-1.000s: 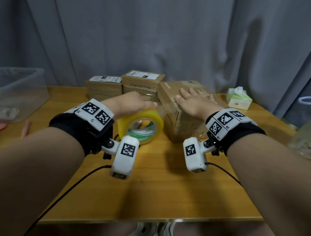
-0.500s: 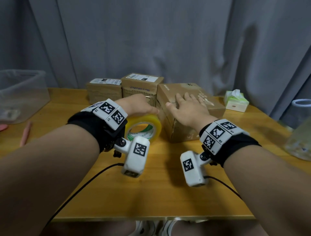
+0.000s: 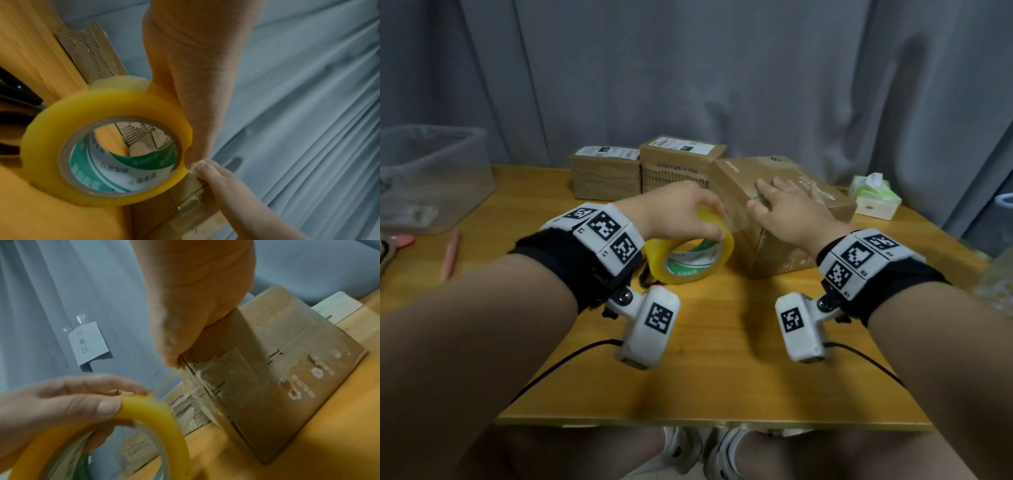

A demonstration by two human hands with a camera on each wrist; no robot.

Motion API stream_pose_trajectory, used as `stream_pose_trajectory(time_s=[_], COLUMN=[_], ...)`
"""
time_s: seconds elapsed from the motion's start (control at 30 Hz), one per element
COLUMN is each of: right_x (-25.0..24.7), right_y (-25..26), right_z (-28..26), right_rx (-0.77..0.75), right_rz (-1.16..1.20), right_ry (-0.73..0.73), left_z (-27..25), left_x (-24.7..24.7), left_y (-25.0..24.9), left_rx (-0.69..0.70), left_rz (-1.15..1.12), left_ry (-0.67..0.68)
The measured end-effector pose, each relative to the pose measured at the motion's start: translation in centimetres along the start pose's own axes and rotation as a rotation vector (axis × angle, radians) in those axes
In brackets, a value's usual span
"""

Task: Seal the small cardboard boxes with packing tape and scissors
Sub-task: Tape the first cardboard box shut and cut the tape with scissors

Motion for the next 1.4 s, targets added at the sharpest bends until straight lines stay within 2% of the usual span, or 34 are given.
stream_pose_trajectory(time_s=[0.2,0.33,0.57,0.67,0.8,0.9,0.97,1.03,1.1,1.17,1.4], right_x=[0.3,0.4,0.2,0.2,0.3,0.2,0.2,0.2,0.2,0.2,0.1], right_y=[0.8,1.1,1.2,1.0,1.0,1.3,1.3,1.1,1.0,1.1,1.2], right_z=[-0.8,-0.8,-0.7,-0.8,-0.7,-0.8,-0.9,-0.9,-0.8,-0.8,-1.2], right_rx=[0.065,0.060,0.078,0.071,0.066,0.068,0.064,0.055,0.045,0.044,0.042], right_rz=[-0.090,-0.138,-0.089,-0.081,-0.121,-0.073,-0.028,-0.001,0.015,0.022,0.045], right_ry=[-0.105,-0.132,-0.193,-0.197,-0.148,-0.177,-0.183,-0.164,-0.145,-0.140,-0.205], left_z=[0.4,0.0,-0.4,-0.4,-0.2,-0.8,-0.9,-0.9,-0.9,-1.1,-1.4], left_x=[1.0,0.6,0.2,0.3,0.9,0.5,-0.2,-0.1,1.9,4.4,5.0], left_y=[-1.5,-1.3,0.0,0.3,0.9,2.9,6.0,9.1,11.0,11.6,12.6], left_rx=[0.032,0.079,0.077,0.065,0.053,-0.046,-0.187,-0.370,-0.494,-0.540,-0.660], left_rz=[0.081,-0.019,-0.156,-0.175,-0.193,-0.479,-0.583,-0.404,-0.155,0.000,0.065], left_ry=[-0.010,-0.096,-0.114,-0.100,0.004,0.008,-0.113,-0.190,-0.081,0.078,0.185])
Point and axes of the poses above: each hand's wrist, its own z-axis towards the middle knuckle, its own x-axis out of the palm, y = z × x, the point moved 9 cm from there along z, towards the middle knuckle, and after that the axes turned 14 degrees about -x, right-handed, at the moved point
